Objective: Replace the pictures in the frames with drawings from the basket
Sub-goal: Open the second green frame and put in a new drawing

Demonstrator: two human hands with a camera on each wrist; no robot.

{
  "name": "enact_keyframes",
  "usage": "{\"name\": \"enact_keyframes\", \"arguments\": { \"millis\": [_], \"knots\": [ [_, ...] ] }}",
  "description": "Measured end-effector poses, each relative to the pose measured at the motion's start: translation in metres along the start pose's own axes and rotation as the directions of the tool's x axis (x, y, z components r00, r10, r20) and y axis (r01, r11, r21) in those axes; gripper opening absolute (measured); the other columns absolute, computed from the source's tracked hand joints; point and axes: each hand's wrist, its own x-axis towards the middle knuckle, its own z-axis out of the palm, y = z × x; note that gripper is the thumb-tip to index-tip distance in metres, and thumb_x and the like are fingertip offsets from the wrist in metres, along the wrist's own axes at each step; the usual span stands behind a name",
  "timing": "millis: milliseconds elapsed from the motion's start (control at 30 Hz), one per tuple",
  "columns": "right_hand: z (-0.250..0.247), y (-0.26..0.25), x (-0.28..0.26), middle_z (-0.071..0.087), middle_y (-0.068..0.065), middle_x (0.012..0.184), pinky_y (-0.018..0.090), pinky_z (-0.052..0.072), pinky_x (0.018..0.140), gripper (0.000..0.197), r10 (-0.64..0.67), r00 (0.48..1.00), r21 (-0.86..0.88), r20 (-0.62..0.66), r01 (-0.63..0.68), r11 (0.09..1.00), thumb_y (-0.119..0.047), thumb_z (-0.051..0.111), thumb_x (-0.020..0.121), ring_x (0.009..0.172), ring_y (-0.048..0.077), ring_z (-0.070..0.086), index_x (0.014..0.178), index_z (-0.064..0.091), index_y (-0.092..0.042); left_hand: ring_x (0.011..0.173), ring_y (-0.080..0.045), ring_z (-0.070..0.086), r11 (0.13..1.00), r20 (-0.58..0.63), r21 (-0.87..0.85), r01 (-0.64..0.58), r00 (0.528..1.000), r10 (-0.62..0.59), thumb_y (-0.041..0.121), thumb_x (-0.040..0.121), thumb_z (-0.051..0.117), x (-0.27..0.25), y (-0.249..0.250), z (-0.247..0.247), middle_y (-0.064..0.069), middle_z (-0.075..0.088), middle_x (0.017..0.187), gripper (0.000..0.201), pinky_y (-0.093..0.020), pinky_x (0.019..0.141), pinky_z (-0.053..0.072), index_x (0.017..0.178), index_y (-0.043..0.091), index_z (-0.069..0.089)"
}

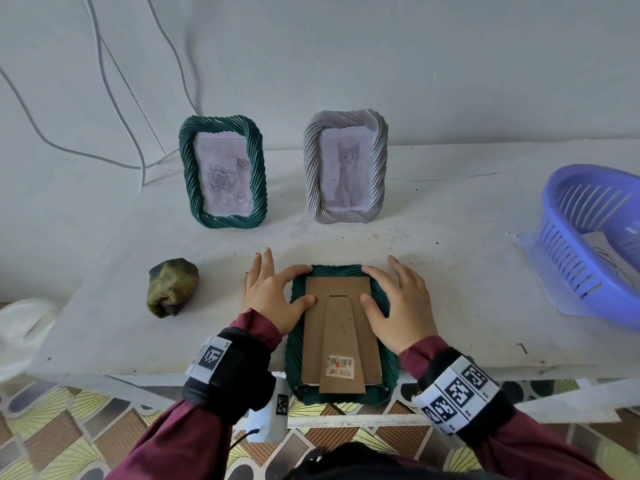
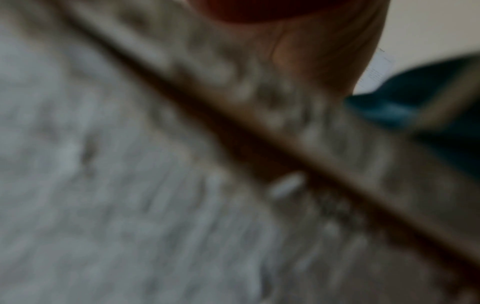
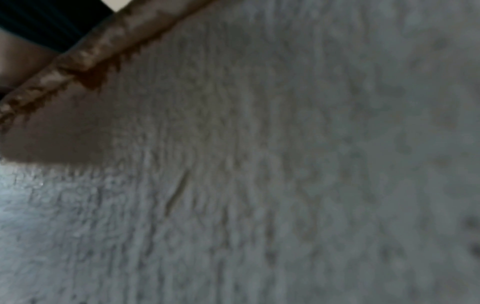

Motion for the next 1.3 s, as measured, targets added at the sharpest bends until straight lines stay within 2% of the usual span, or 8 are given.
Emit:
{"name": "enact_keyframes", "arguments": {
  "millis": [200,333,833,900,967,1033,1100,1300],
  "knots": [
    [-0.0057,-0.0055,0.0063,0.015,0.006,0.154,0.036,0.011,0.112,0.04,0.055,0.994,-0.024,0.094,-0.053,0.998,-0.031,0.052,0.089,0.14,0.026,0.01,0.127,0.043,-0.037,0.143,-0.027,-0.006,0.999,0.024,-0.015,0.034,0.999,-0.033,0.035,0.08,0.065,0.0024,0.0031,-0.0021,-0.014,0.003,0.155,0.045,-0.04,0.117,0.006,0.122,0.043,0.05],
    [-0.009,-0.0087,0.009,0.007,0.005,0.155,0.034,0.007,0.113,0.033,0.083,0.987,0.026,0.137,-0.088,0.996,-0.029,0.053,0.089,0.142,0.025,0.003,0.12,0.046,-0.035,0.143,-0.028,-0.007,0.998,0.05,-0.023,0.055,0.997,-0.054,0.034,0.079,0.066,0.0045,0.0053,-0.0045,-0.016,0.003,0.154,0.044,-0.039,0.117,0.005,0.12,0.042,0.05],
    [-0.0079,-0.008,0.0061,0.003,0.005,0.156,0.034,0.007,0.114,0.03,0.063,0.992,0.047,0.113,-0.068,0.997,-0.027,0.054,0.089,0.142,0.025,0.0,0.118,0.048,-0.033,0.141,-0.028,-0.018,0.984,0.106,-0.135,0.116,0.989,-0.102,0.027,0.078,0.07,0.0079,0.0059,-0.008,-0.017,-0.004,0.154,0.039,-0.037,0.114,-0.001,0.111,0.041,0.055],
    [-0.008,-0.0078,0.0062,0.003,0.005,0.156,0.034,0.007,0.114,0.03,0.064,0.991,0.046,0.116,-0.07,0.996,-0.027,0.054,0.089,0.142,0.025,-0.001,0.118,0.048,-0.033,0.141,-0.027,-0.018,0.982,0.107,-0.151,0.113,0.989,-0.098,0.025,0.078,0.07,0.0077,0.0064,-0.008,-0.015,-0.003,0.155,0.032,-0.037,0.114,-0.002,0.102,0.042,0.057],
    [-0.0084,-0.0081,0.0061,0.002,0.005,0.156,0.034,0.006,0.114,0.03,0.069,0.99,0.044,0.123,-0.074,0.996,-0.027,0.053,0.089,0.143,0.025,-0.001,0.119,0.047,-0.033,0.141,-0.025,-0.017,0.978,0.097,-0.177,0.108,0.991,-0.091,0.022,0.077,0.07,0.0062,0.0073,-0.0068,-0.012,-0.001,0.155,0.025,-0.037,0.115,-0.002,0.083,0.043,0.057],
    [-0.0086,-0.0082,0.0061,0.002,0.004,0.156,0.034,0.006,0.114,0.03,0.07,0.99,0.044,0.126,-0.076,0.996,-0.027,0.053,0.09,0.143,0.024,-0.001,0.119,0.047,-0.033,0.142,-0.024,-0.015,0.977,0.075,-0.188,0.099,0.993,-0.086,0.02,0.078,0.069,0.0041,0.0071,-0.0043,-0.009,0.001,0.155,0.029,-0.037,0.116,-0.001,0.074,0.044,0.055],
    [-0.0085,-0.0083,0.0061,0.002,0.004,0.156,0.034,0.006,0.114,0.031,0.067,0.99,0.043,0.127,-0.073,0.996,-0.027,0.053,0.09,0.143,0.024,-0.001,0.119,0.047,-0.033,0.142,-0.024,-0.014,0.977,0.039,-0.194,0.091,0.996,-0.085,0.021,0.078,0.069,0.0025,0.0071,-0.0026,-0.009,0.002,0.155,0.028,-0.036,0.115,0.001,0.077,0.044,0.054],
    [-0.0078,-0.0077,0.0061,0.002,0.004,0.156,0.035,0.006,0.114,0.031,0.062,0.99,0.041,0.123,-0.068,0.997,-0.028,0.052,0.09,0.142,0.024,-0.001,0.12,0.046,-0.034,0.142,-0.026,-0.013,0.985,0.006,-0.155,0.075,0.997,-0.075,0.025,0.077,0.07,0.0024,0.0052,-0.0027,-0.016,0.001,0.154,0.037,-0.04,0.116,0.004,0.109,0.038,0.056]
  ]
}}
